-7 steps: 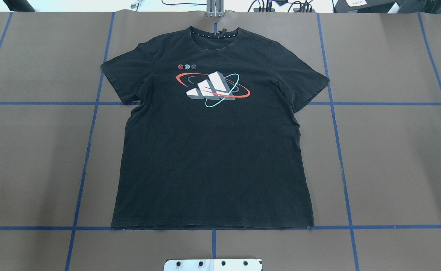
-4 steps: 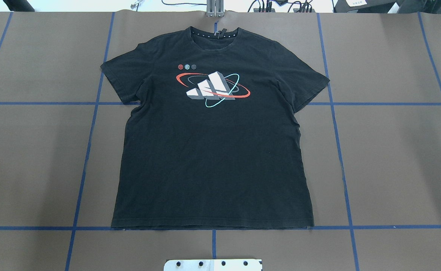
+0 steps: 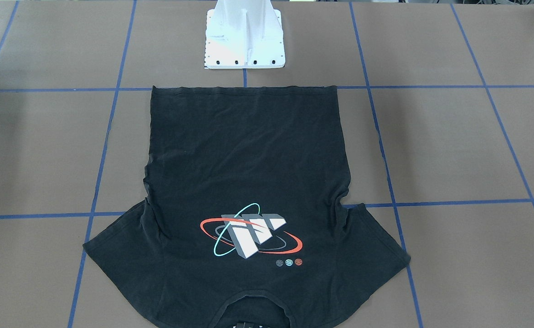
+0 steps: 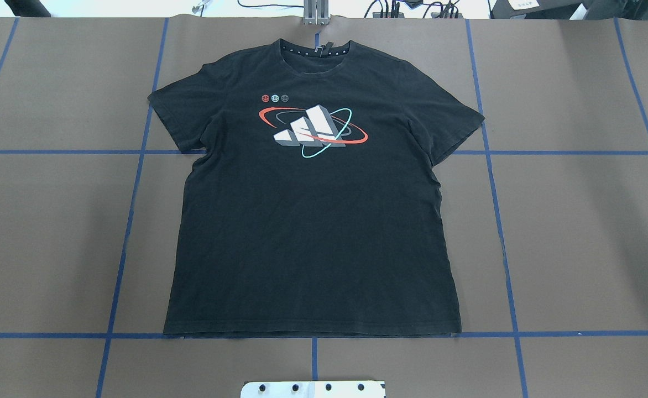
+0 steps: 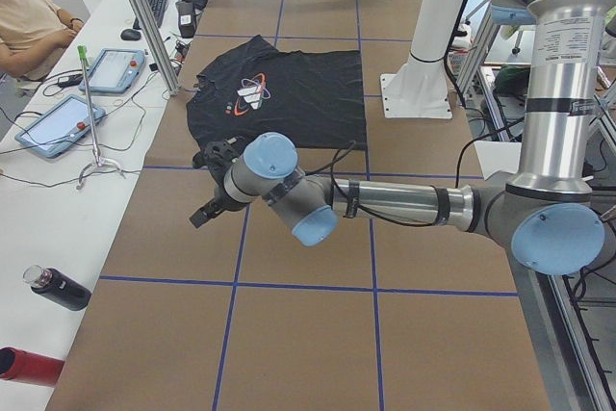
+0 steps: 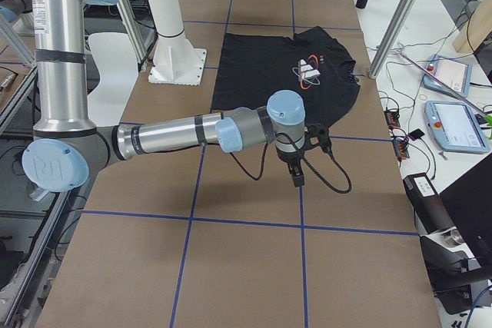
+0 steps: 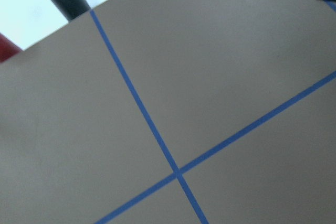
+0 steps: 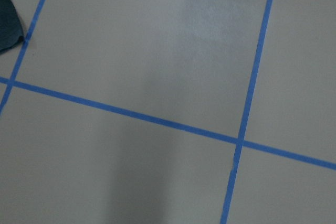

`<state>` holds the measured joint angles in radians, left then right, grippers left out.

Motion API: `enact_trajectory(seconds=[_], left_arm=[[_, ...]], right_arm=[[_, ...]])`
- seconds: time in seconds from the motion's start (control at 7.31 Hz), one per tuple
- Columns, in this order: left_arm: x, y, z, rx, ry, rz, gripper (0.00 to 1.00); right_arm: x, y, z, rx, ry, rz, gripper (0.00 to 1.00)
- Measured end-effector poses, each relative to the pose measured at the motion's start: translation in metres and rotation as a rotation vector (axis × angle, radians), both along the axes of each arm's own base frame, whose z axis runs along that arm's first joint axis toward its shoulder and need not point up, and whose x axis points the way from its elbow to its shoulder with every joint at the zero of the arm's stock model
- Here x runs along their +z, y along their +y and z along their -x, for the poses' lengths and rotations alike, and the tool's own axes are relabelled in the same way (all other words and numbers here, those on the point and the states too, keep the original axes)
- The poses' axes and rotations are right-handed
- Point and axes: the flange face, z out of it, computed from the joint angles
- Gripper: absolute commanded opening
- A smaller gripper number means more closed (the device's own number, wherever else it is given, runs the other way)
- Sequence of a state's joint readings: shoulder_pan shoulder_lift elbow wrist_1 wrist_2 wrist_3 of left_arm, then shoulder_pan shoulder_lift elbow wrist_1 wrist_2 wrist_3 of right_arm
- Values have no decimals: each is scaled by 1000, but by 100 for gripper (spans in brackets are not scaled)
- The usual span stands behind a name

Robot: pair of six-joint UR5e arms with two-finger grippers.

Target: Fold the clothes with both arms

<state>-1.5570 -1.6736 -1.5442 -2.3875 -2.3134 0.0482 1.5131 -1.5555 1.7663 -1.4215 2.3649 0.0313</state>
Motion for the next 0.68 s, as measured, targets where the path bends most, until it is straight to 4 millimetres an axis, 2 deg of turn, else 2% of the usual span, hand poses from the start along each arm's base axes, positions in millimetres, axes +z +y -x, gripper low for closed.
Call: enact_trajectory(seconds=[0.14, 0.41, 0.55, 0.68], left_arm=[[-15, -23, -10, -8, 32, 9, 100], [-43, -52, -75, 52, 82, 29, 100], [-51, -58, -106, 76, 89, 35, 100], [-58, -61, -126, 80, 92, 38, 100]], right_arm=[[-9, -16, 11, -16, -1, -34, 100], [-38, -55, 64, -31, -7, -50, 100], [-61, -78, 105, -7, -2, -24, 100], [-84, -96, 152, 28, 6, 1, 100]])
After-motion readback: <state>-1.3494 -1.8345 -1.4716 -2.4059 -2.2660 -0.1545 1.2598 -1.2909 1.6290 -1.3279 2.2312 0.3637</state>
